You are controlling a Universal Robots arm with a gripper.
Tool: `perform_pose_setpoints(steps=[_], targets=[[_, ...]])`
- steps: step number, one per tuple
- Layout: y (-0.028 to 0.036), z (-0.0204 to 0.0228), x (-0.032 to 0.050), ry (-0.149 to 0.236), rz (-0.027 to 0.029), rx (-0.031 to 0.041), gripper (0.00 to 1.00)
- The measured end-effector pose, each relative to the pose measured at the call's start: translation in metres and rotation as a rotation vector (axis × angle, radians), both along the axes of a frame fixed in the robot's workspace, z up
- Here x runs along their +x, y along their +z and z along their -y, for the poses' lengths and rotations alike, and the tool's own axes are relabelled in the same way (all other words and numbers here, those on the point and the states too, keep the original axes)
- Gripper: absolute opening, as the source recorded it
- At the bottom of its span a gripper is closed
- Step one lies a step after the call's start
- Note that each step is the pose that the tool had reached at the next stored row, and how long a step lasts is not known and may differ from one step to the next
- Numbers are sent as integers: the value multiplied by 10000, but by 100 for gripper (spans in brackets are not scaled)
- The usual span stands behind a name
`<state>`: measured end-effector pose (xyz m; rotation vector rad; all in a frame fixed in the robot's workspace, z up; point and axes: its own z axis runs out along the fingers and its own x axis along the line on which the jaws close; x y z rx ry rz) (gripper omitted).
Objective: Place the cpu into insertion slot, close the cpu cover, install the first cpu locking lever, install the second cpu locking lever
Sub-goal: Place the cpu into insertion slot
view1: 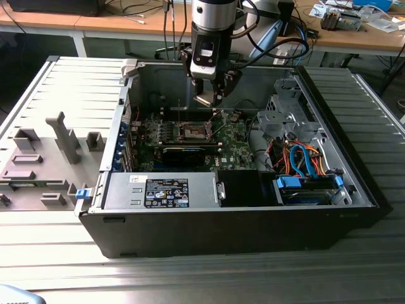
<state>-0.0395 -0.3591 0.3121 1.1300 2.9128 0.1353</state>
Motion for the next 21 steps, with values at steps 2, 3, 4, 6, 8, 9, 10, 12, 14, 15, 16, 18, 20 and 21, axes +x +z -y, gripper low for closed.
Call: perform_pose_setpoints(steps=[2,3,4,6,8,9,10,12,14,15,16,18,20,21], targets=[[-1,0,0,-30,0,0,55],[-1,0,0,-40,0,0,55],[-1,0,0,-47,0,0,55],[-2,0,0,-62,0,0,55],[-2,0,0,-79,0,0,55],[-3,0,0,-92,0,0,55],[-3,0,0,-101,0,0,55],[-3,0,0,-119,0,0,55],[-4,0,0,-135,0,0,55],[-4,0,0,-142,0,0,55],[-4,0,0,-150,1,0,55],[-5,0,0,-164,0,0,55],[-5,0,0,-180,0,-1,55],[-6,0,0,-193,0,0,55]])
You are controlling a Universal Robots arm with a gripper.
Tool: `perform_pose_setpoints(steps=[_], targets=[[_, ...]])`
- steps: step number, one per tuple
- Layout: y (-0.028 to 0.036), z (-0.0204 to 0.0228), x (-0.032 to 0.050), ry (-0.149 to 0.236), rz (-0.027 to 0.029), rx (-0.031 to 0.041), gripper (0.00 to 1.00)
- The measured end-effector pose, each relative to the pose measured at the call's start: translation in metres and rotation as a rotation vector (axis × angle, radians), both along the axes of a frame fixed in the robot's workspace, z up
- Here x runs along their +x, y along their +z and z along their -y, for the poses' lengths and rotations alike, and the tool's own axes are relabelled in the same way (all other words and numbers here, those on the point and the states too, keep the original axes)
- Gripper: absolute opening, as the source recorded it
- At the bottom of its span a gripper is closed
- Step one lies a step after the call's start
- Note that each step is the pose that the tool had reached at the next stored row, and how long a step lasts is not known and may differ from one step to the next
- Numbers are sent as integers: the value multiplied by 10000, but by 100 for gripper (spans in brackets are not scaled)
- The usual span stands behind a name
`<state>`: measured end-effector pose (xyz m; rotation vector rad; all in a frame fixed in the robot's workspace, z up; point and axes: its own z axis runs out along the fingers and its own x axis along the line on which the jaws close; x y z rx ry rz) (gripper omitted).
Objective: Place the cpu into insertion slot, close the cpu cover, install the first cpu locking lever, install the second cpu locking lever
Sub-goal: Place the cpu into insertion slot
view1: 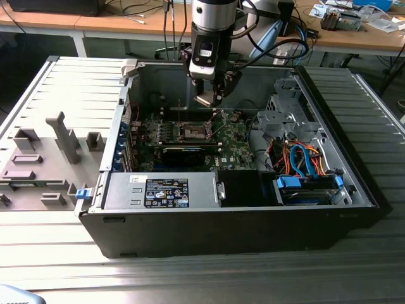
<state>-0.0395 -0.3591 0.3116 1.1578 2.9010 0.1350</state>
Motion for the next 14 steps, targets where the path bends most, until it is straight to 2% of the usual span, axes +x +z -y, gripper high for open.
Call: perform_pose_setpoints(steps=[14], targets=[[-6,0,0,-138,0,0,55]])
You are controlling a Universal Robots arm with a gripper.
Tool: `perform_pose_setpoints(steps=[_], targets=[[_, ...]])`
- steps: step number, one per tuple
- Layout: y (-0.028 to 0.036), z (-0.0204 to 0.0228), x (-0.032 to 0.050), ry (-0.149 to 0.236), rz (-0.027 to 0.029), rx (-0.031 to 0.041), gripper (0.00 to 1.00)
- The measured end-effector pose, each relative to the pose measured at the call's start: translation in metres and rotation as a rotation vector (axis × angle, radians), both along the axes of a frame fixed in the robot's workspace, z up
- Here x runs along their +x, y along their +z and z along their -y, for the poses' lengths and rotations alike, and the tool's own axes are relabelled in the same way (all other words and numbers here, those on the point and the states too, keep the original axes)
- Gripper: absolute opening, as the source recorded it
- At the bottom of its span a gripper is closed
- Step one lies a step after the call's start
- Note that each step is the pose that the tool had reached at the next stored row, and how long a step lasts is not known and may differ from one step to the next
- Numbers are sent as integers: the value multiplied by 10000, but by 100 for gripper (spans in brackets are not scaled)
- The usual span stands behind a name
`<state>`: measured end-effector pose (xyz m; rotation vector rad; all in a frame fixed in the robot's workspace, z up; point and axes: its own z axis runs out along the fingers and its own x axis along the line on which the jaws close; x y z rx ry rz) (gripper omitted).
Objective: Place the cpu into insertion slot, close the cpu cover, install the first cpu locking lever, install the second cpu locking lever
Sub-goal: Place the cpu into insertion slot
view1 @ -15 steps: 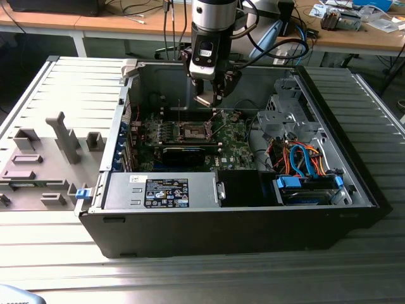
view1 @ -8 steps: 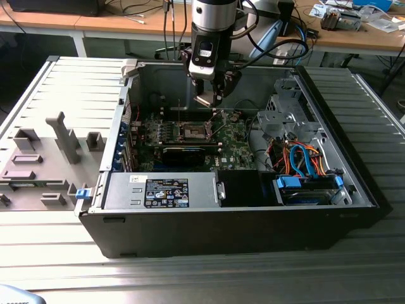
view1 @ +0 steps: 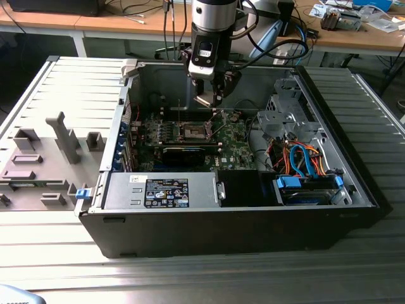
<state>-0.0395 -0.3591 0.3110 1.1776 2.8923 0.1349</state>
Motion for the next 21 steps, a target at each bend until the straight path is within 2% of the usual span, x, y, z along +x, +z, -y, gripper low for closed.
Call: perform_pose_setpoints(steps=[14,21], targets=[[-5,0,0,-168,0,0,55],[-9,0,0,-498,0,0,55]])
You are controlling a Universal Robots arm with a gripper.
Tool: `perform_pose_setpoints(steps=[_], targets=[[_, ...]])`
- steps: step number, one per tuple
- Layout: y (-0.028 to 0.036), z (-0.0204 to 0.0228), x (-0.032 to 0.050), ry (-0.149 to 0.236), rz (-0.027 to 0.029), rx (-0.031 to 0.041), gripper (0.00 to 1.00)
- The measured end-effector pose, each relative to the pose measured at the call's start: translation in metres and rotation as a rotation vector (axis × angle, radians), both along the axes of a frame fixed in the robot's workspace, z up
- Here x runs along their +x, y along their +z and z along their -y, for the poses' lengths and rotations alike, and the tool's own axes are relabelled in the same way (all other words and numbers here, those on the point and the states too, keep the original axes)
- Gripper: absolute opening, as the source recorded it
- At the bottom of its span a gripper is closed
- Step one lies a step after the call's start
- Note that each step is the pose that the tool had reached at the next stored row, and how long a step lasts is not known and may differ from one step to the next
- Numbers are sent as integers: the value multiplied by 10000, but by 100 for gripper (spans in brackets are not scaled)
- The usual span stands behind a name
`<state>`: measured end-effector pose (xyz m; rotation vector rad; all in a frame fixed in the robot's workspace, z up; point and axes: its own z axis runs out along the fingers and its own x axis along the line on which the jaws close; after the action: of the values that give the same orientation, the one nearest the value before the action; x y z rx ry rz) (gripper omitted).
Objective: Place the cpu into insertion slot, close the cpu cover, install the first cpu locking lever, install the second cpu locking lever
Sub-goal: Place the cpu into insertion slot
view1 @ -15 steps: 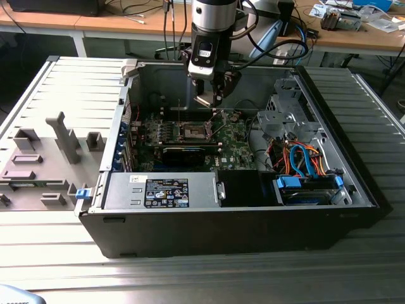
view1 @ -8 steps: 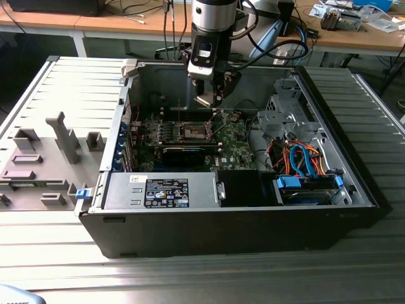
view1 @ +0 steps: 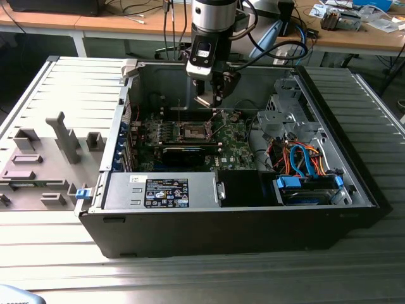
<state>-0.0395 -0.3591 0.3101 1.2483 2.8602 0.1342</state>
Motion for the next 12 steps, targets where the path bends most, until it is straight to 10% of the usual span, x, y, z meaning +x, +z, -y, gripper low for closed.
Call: perform_pose_setpoints(steps=[12], targets=[[-6,0,0,-391,-50,-37,55]])
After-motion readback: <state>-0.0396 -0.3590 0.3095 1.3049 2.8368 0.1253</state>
